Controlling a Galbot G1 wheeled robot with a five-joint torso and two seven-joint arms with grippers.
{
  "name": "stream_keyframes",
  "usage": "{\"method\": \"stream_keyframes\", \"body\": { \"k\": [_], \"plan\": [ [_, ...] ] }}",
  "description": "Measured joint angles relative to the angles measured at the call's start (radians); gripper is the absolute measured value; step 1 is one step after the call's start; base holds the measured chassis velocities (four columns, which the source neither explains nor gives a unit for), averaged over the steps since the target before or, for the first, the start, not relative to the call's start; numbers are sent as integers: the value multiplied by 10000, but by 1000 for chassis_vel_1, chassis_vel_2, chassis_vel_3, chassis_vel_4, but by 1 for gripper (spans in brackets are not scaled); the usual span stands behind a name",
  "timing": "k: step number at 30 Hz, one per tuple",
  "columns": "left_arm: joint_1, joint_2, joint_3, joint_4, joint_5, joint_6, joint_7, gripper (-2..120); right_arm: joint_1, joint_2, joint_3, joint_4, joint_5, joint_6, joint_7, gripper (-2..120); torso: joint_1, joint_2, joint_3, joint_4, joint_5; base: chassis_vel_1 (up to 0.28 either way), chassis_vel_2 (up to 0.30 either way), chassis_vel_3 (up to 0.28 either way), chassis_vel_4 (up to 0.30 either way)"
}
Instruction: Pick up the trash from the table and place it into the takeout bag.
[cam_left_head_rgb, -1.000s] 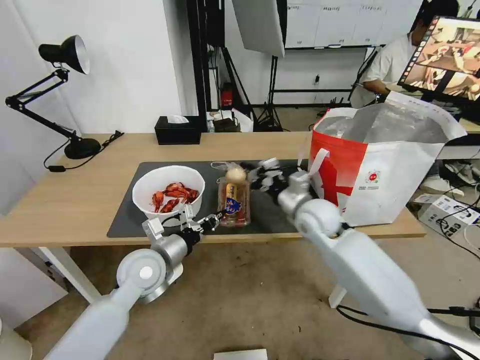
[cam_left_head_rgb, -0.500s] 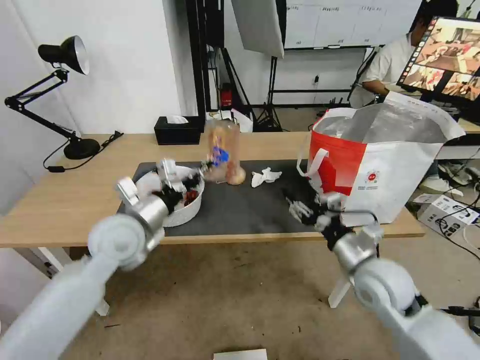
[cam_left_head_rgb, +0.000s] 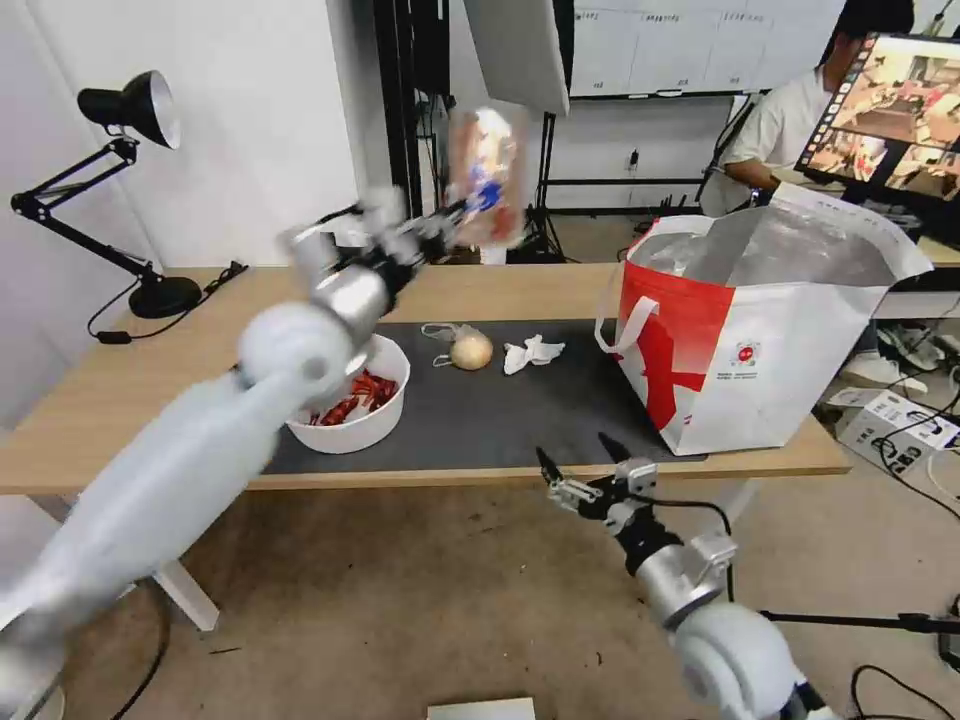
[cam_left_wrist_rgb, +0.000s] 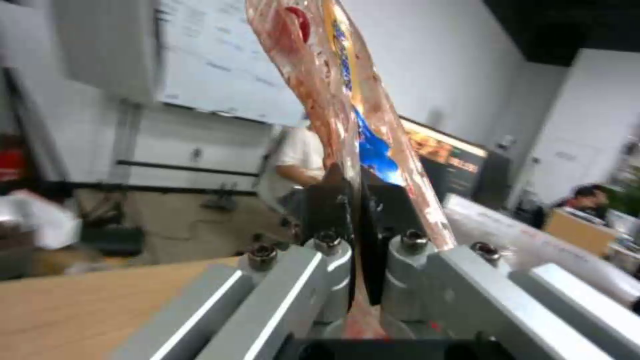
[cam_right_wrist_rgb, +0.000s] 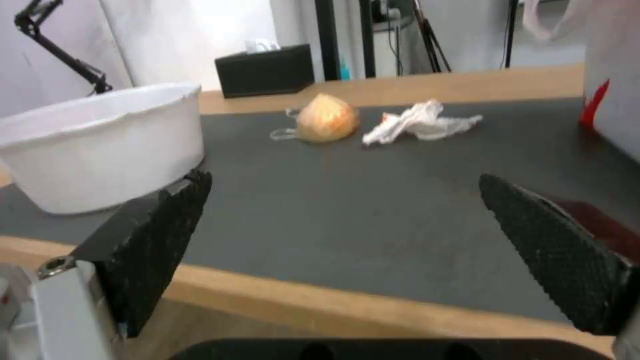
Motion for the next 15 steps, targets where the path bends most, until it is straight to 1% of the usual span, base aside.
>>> {"method": "stream_keyframes", "body": {
  "k": [2, 3, 4, 5, 6, 7, 8, 9, 10, 12, 13, 14, 15],
  "plan": [
    [-983, -1260, 764, 1010, 311, -138, -116, 1, -185, 117, -5, -67, -160, 21, 8, 100, 1, -1, 0, -3, 4, 0, 0, 0, 0],
    [-983, -1260, 764, 1010, 311, -138, -116, 1, -185, 117, -5, -67, -160, 21, 8, 100, 1, -1, 0, -3, 4, 0, 0, 0, 0],
    [-1176, -1553, 911, 1238, 392, -168, -133, 1, -220, 141, -5, -83, -199, 32, 9, 100, 0, 0, 0, -3, 5, 0, 0, 0, 0],
    [-1664, -2422, 1381, 1989, 744, -280, -215, 1, -334, 218, -7, -109, -306, 57, 11, 100, 0, 0, 0, -3, 6, 0, 0, 0, 0],
    [-1664, -2422, 1381, 1989, 744, -280, -215, 1, -334, 218, -7, -109, -306, 57, 11, 100, 0, 0, 0, -3, 6, 0, 0, 0, 0],
    [-1867, -2885, 1639, 2410, 1024, -357, -244, 1, -379, 264, -8, -110, -344, 65, 12, 100, 0, 0, 0, -3, 5, 0, 0, 0, 0],
    [-1975, -3173, 1802, 2690, 1226, -409, -253, 1, -404, 294, -3, -110, -362, 71, 17, 100, 0, 0, 0, -1, 5, 0, 0, 0, 0],
    [-2190, -3890, 2196, 3390, 1770, -510, -261, 1, -463, 370, 5, -109, -395, 74, 22, 100, 0, -1, 0, -3, 4, 0, 0, 0, 0],
    [-2190, -3890, 2196, 3390, 1770, -510, -261, 1, -463, 370, 5, -109, -395, 74, 22, 100, 0, -1, 0, -3, 4, 0, 0, 0, 0],
    [-2436, -4763, 2714, 4293, 2688, -539, -218, 1, -503, 442, 16, -106, -406, 75, 40, 100, 0, -1, 0, -5, 5, 0, 0, 0, 0],
    [-2522, -4981, 2869, 4558, 3028, -538, -182, 1, -502, 450, 22, -105, -406, 75, 46, 100, 0, -1, 0, -6, 6, 0, 0, 0, 0],
    [-2522, -4981, 2869, 4558, 3028, -538, -182, 1, -502, 450, 22, -105, -406, 75, 46, 100, 0, -1, 0, -6, 6, 0, 0, 0, 0],
    [-2640, -5244, 3054, 4917, 3470, -539, -91, 1, -494, 451, 34, -104, -406, 75, 53, 100, 0, -1, -1, -5, 5, 0, 0, 0, 0]
  ]
}}
